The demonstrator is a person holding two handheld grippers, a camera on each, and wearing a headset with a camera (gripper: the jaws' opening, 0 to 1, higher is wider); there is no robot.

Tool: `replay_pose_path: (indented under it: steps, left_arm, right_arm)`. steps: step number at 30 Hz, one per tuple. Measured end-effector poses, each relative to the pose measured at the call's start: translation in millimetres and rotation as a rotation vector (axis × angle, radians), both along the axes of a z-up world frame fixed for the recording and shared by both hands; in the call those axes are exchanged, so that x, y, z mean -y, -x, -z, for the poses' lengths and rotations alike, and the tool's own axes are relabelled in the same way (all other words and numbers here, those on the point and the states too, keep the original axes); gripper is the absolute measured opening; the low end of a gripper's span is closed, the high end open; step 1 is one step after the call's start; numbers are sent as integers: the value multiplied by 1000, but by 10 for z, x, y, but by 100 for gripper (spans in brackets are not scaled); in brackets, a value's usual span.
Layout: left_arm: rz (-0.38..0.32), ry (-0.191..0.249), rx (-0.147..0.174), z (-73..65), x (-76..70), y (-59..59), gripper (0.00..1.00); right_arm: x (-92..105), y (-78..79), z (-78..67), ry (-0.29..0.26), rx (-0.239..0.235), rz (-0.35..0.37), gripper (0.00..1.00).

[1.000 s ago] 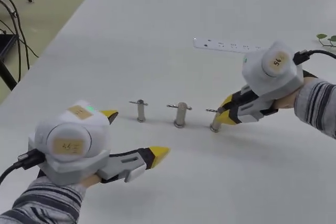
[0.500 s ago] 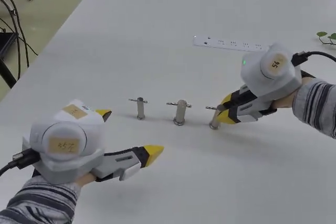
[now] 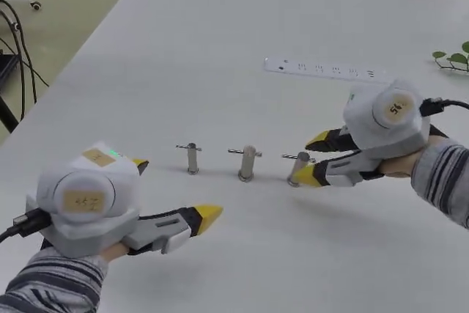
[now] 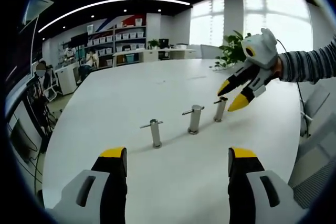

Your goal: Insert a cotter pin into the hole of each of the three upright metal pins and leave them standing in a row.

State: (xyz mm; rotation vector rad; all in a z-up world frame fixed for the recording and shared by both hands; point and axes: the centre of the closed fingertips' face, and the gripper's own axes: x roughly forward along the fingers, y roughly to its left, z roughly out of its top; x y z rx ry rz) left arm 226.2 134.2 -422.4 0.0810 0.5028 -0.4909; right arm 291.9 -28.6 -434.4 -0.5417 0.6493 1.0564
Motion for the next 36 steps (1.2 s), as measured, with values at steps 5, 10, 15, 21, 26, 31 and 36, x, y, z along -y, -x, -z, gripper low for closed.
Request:
replay_pose_path:
  steps: [5,10,15,21,26,31,36]
  left_arm:
    - [-1,6,6,-37,2,-27,80]
    - [6,9,14,-69,18,-31,81]
    - [14,7,12,-77,50,-7,87]
    - [6,41,40,-145,90,-12,90]
    - [10,21,44,-123,93,8,94]
    - [-1,27,35,-86,86,18,97]
    - [-7,10,25,-47,65,25,99]
  right_arm:
    - [8,152,-128,-124,-16,134,35]
    - [10,269,-238,-213,10,242,44]
    - [32,372,-274,-314,-2,361,53]
    - [75,484,-181,-330,-11,410,60]
    - [67,537,-220,-360,-7,431,66]
    - [66,536,-254,-376,8,447,70]
    - [74,532,-261,-388,31,468,75]
